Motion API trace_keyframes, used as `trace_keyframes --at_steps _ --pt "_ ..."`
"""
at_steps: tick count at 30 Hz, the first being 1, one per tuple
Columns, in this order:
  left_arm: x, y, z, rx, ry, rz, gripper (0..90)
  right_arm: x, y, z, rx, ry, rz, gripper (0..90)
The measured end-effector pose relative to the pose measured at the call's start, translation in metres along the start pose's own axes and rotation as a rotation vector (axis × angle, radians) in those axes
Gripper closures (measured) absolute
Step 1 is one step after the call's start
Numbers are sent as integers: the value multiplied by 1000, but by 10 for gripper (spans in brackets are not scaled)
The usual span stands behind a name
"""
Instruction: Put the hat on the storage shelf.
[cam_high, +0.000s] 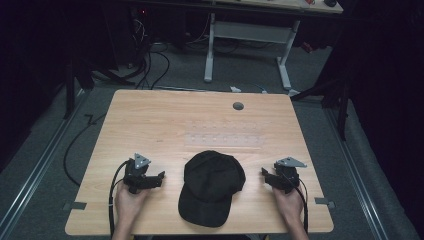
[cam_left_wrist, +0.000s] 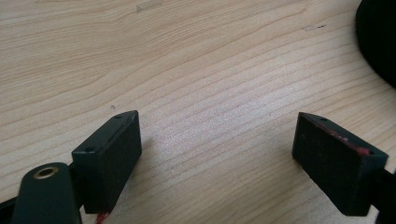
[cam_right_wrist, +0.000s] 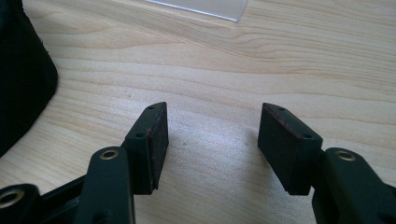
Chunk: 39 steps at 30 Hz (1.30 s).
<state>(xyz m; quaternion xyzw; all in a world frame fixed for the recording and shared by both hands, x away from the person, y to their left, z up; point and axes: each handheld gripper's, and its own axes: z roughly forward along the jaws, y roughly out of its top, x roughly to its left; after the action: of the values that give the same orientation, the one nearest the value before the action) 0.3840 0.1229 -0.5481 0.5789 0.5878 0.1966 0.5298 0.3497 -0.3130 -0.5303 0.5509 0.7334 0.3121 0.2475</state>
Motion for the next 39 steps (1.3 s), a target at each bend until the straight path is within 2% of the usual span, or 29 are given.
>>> trace_keyframes --at_steps 13,26,32,35,39 --pt "0 0 0 -4 5 -2 162 0 0 0 0 0 -2 419" --pt "0 0 0 -5 7 -2 162 0 0 1 5 10 -8 360" --pt "0 0 0 -5 7 -2 163 0 -1 -1 15 28 -27 295" --pt "0 0 0 -5 8 -2 163 0 -1 -1 17 32 -35 295" --pt "0 0 0 -6 8 -2 164 1 -1 -3 16 30 -30 357"
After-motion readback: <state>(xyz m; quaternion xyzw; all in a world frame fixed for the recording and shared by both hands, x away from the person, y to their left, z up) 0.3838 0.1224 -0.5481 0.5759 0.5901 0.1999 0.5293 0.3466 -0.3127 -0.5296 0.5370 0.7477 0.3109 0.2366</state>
